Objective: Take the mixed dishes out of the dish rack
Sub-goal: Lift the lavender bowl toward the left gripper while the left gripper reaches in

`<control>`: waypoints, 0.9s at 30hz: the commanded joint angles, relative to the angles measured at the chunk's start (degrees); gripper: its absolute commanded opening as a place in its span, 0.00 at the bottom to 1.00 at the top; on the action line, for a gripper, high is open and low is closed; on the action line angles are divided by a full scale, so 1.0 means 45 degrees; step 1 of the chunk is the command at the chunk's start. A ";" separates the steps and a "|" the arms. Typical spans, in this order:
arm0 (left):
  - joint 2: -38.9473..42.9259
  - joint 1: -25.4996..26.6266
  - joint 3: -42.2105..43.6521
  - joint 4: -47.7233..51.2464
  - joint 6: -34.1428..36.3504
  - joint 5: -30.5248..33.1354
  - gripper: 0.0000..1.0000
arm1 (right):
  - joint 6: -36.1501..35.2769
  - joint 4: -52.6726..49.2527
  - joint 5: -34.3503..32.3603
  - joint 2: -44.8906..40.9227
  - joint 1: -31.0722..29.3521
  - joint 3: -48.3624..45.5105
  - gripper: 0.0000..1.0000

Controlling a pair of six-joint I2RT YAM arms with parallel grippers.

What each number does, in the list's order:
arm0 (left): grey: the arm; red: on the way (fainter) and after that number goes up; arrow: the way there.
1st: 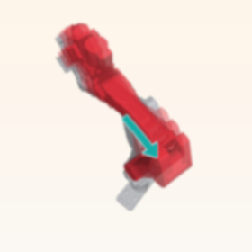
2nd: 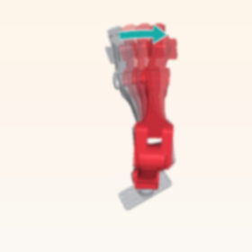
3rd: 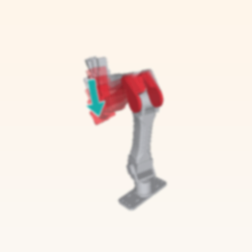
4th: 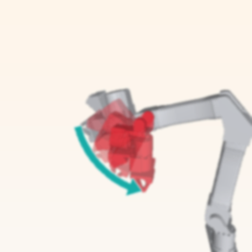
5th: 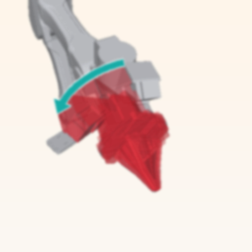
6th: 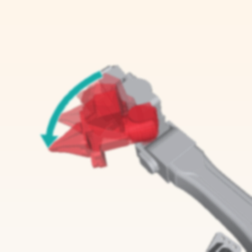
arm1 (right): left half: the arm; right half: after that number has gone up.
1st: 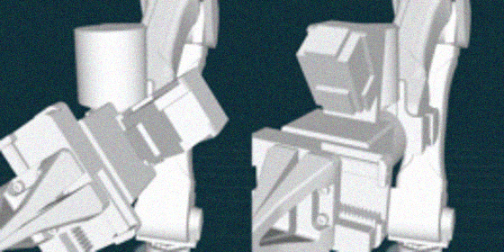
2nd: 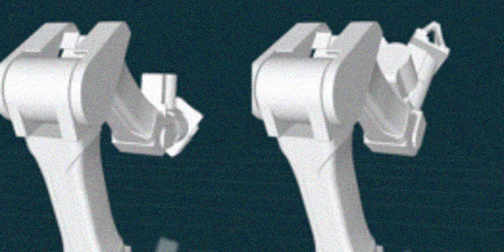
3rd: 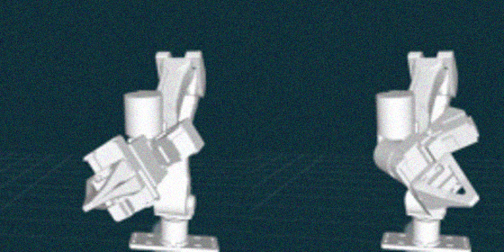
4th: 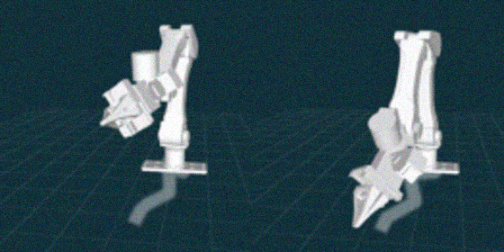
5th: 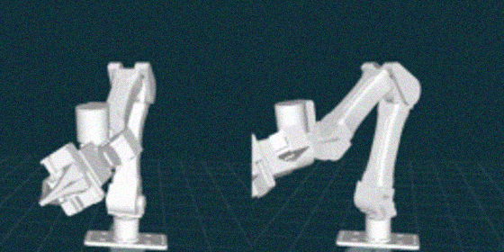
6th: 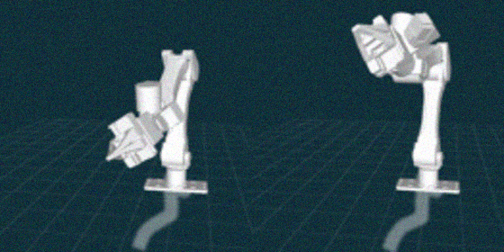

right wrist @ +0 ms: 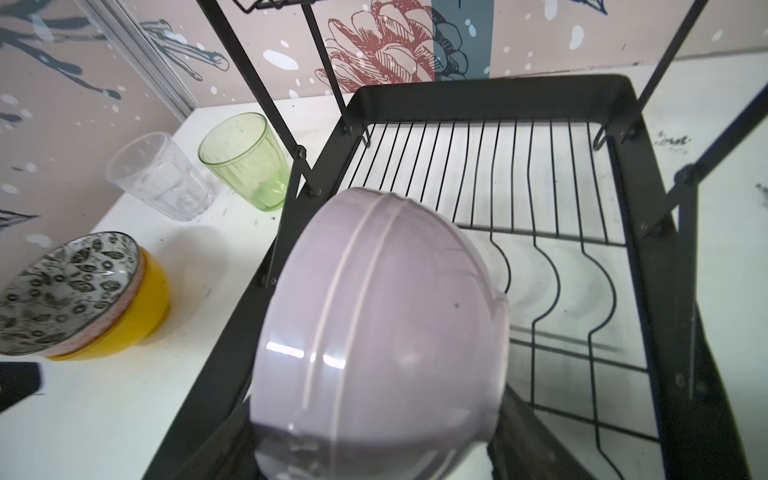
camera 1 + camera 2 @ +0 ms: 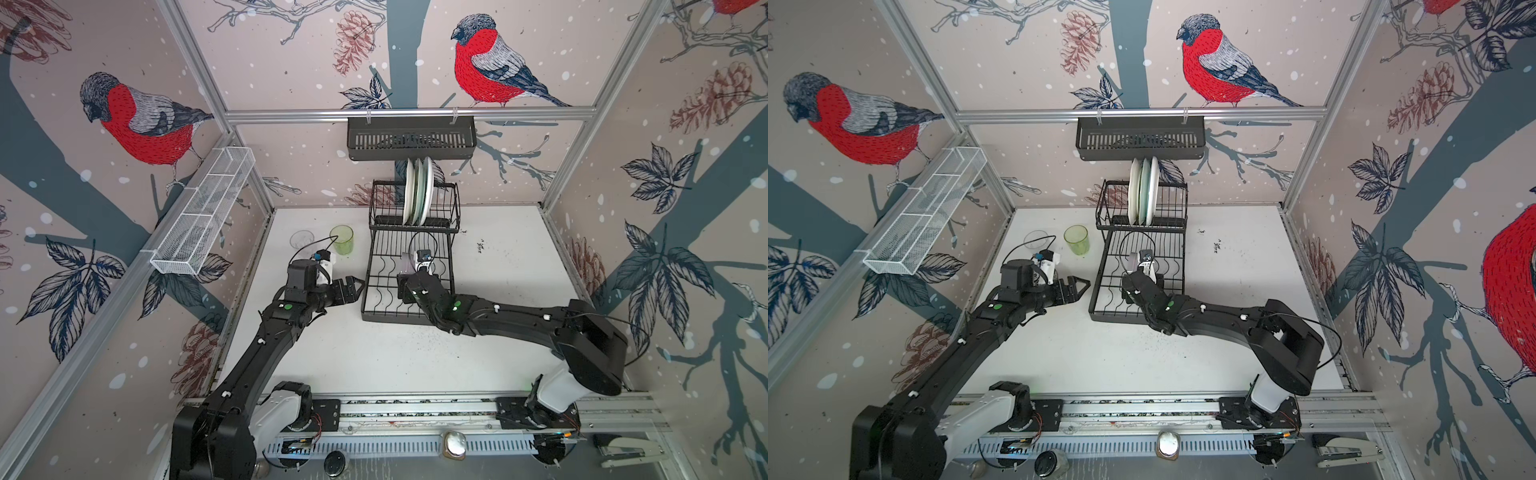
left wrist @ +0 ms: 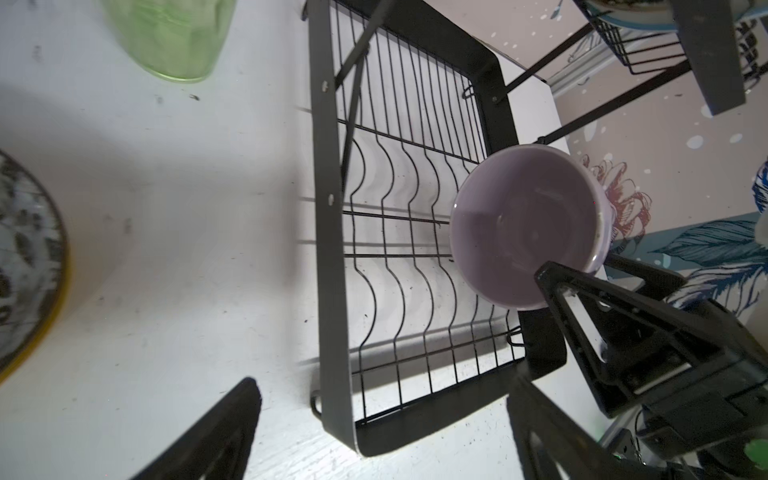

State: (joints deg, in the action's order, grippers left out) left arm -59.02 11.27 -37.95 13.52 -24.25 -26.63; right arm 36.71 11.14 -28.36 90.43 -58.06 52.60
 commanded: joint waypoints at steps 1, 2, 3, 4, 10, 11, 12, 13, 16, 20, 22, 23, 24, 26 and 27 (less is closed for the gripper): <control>-0.0111 0.0663 -0.0118 -0.1021 -0.0542 0.0513 0.93 | 0.0781 0.1980 0.0754 -0.0859 -0.0023 -0.0852 0.55; -0.0238 0.0871 -0.0232 -0.1042 -0.0579 0.0646 0.93 | 0.0863 0.2247 0.0931 -0.1197 -0.0025 -0.1179 0.55; -0.0390 0.1034 -0.0369 -0.1051 -0.0571 0.0701 0.93 | 0.0931 0.2461 0.1084 -0.1445 -0.0027 -0.1475 0.56; -0.0569 0.1257 -0.0515 -0.1051 -0.0586 0.0795 0.93 | 0.1021 0.2698 0.1315 -0.1719 -0.0005 -0.1737 0.56; -0.1388 0.2542 -0.1199 -0.1357 -0.0828 0.1190 0.85 | 0.1432 0.3192 0.1862 -0.2921 0.0062 -0.2740 0.56; -0.1474 0.2710 -0.1199 -0.1493 -0.0974 0.1234 0.83 | 0.1475 0.3331 0.1933 -0.3130 0.0075 -0.2936 0.56; -0.1543 0.2832 -0.1204 -0.1667 -0.1109 0.1261 0.81 | 0.1500 0.3492 0.2029 -0.3324 0.0091 -0.3106 0.57; -0.1618 0.2961 -0.1160 -0.1837 -0.1289 0.1304 0.81 | 0.1546 0.3705 0.2164 -0.3541 0.0125 -0.3307 0.57; -0.1822 0.3321 -0.1180 -0.2188 -0.1652 0.1381 0.78 | 0.1871 0.4115 0.2406 -0.4075 0.0259 -0.3836 0.59; -0.2171 0.3725 -0.1260 -0.2446 -0.1927 0.1484 0.78 | 0.2247 0.4340 0.2894 -0.4793 0.0601 -0.4402 0.59; -0.2249 0.3871 -0.1221 -0.2654 -0.2125 0.1522 0.78 | 0.2231 0.4659 0.3201 -0.5117 0.0724 -0.4715 0.59; -0.2301 0.3932 -0.1211 -0.2776 -0.2233 0.1539 0.78 | 0.2233 0.4736 0.3254 -0.5296 0.0764 -0.4853 0.60; -0.2313 0.3978 -0.1209 -0.2858 -0.2339 0.1553 0.78 | 0.2243 0.4759 0.3263 -0.5468 0.0785 -0.4951 0.60; -0.2412 0.4088 -0.1245 -0.3035 -0.2536 0.1511 0.78 | 0.2269 0.4844 0.3380 -0.5797 0.0869 -0.5191 0.60; -0.2450 0.4151 -0.1279 -0.3078 -0.2606 0.1461 0.77 | 0.2287 0.4900 0.3428 -0.5949 0.0908 -0.5312 0.60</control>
State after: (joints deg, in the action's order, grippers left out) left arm -69.73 29.43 -43.13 3.66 -34.52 -20.53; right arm 46.54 26.89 -14.31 65.10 -54.30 29.39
